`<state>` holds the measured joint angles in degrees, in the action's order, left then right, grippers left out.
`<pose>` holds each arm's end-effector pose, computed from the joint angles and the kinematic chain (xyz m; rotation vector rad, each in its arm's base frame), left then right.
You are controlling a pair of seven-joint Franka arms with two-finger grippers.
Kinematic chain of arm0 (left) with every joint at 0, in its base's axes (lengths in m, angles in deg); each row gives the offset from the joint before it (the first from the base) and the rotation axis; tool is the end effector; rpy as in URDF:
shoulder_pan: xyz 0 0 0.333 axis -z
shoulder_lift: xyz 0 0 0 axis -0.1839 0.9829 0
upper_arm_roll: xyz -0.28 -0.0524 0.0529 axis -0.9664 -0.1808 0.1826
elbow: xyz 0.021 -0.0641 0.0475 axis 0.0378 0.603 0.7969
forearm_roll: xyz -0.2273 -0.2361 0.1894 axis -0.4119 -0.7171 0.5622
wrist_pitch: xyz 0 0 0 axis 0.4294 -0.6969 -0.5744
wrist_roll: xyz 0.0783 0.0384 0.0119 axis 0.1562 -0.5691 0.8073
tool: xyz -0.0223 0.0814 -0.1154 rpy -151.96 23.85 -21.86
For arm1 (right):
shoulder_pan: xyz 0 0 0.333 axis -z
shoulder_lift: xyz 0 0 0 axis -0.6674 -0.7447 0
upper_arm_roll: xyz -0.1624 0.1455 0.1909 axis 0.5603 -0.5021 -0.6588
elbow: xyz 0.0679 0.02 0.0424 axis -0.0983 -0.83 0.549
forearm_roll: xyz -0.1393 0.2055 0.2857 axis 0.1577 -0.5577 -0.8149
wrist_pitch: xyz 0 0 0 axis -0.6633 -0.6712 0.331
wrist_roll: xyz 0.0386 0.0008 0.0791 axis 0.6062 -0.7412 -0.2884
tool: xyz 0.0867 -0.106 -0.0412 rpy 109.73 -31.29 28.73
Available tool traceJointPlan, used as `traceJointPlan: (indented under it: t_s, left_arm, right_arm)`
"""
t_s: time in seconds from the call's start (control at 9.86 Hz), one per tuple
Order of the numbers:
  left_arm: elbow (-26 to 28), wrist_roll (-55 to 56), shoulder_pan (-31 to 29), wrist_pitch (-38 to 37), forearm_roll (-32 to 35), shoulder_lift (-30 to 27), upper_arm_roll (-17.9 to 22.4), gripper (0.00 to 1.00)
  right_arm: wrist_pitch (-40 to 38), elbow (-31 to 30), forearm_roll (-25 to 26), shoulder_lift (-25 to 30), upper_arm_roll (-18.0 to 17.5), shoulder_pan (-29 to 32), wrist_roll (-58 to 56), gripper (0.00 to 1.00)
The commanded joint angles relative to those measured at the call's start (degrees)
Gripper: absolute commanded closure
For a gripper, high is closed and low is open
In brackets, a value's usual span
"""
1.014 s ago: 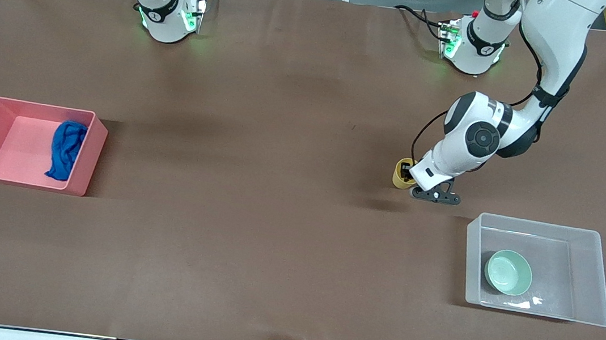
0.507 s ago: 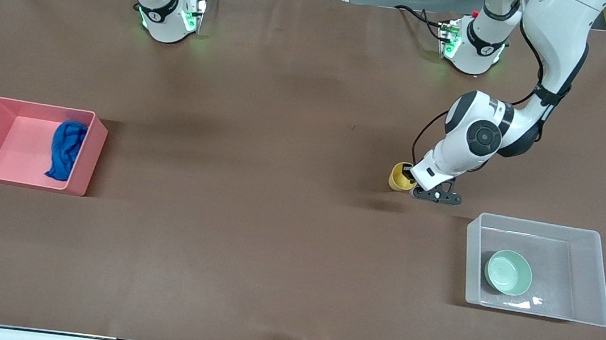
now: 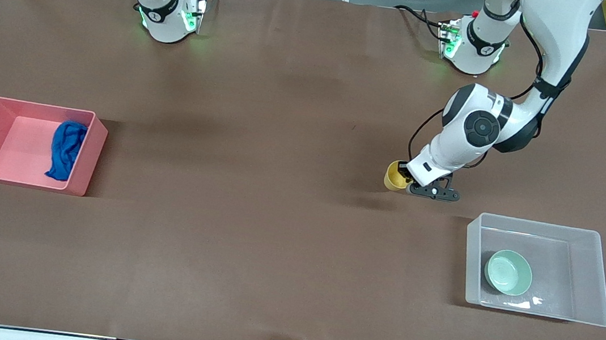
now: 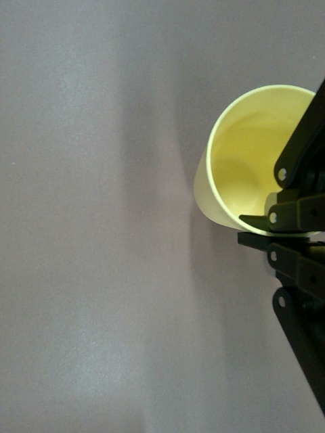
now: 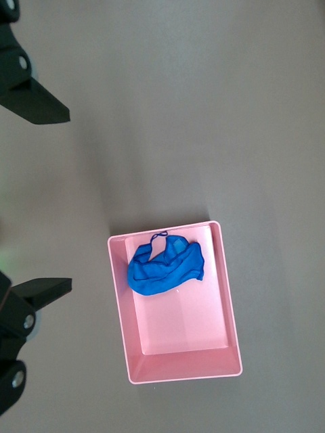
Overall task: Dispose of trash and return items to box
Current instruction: 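Carry the yellow cup into the green bowl and open the left gripper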
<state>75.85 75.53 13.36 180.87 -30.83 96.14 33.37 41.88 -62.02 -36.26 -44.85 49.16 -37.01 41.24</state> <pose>0.4927 -0.2205 0.2072 3.0332 -0.0896 -0.0235 0.5048 -0.0647 0.6111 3.1246 -0.3141 0.0159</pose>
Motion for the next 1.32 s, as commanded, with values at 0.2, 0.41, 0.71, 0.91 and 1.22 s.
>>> traceJointPlan:
  t_s: [0.2,0.41,0.71,0.91,1.22]
  left_arm:
    - [-6.1,-2.1,-0.9,-6.2,1.5,-3.8,8.2,1.0]
    - [-19.2,-9.5,-1.1,-16.7,0.7,-0.2,15.0,1.0]
    - [-34.8,-15.5,-1.2,-17.5,0.5,11.2,22.0,1.0]
    - [-41.5,-20.0,-1.4,-17.5,-2.1,19.2,25.1,1.0]
    - [-43.6,-29.6,-1.4,-17.5,-7.0,24.3,29.3,1.0]
  right_arm:
    - [-0.6,0.5,0.6,-0.1,0.0,0.3,-0.5,0.0]
    - [-0.6,0.5,0.6,-0.1,0.0,0.3,-0.5,0.0]
    - [-0.6,0.5,0.6,-0.1,0.0,0.3,-0.5,0.0]
    - [-0.6,0.5,0.6,-0.1,0.0,0.3,-0.5,0.0]
    - [-0.6,0.5,0.6,-0.1,0.0,0.3,-0.5,0.0]
